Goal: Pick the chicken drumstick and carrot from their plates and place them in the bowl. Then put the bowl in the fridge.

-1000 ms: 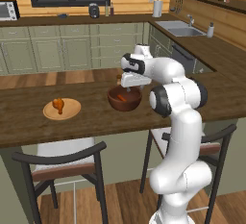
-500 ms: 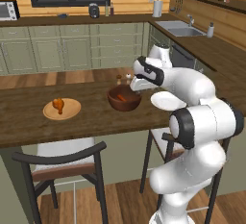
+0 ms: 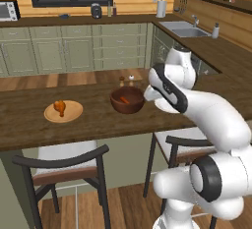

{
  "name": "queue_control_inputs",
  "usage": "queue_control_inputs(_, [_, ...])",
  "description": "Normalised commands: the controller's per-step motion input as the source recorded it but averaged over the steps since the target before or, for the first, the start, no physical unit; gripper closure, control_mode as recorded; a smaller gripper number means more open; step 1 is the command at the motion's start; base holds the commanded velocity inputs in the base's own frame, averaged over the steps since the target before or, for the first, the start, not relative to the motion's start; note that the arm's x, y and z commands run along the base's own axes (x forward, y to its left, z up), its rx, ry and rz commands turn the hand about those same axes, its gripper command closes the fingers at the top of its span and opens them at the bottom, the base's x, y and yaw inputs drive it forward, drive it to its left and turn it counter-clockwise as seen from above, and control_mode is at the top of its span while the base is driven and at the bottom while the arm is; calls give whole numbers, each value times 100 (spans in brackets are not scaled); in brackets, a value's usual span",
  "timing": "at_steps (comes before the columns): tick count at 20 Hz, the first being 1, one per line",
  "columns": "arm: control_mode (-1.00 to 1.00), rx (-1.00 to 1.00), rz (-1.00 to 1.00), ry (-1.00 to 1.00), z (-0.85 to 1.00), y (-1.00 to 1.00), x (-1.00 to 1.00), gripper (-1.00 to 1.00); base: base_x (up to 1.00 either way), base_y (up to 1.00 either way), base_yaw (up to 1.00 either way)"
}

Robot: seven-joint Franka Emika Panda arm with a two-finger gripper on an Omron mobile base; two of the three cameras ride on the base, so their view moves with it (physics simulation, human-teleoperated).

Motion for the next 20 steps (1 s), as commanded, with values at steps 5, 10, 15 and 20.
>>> queue_control_inputs(5, [-100, 0, 0, -9, 2, 0, -89, -100, 0, 0, 0])
queue_control_inputs(10, [100, 0, 0, -5, 22, 1, -46, -100, -32, 15, 0])
queue_control_inputs(15, [100, 0, 0, 0, 0, 0, 0, -100, -41, 94, 0])
queue_control_inputs(20, [100, 0, 0, 0, 0, 0, 0, -100, 15, 98, 0])
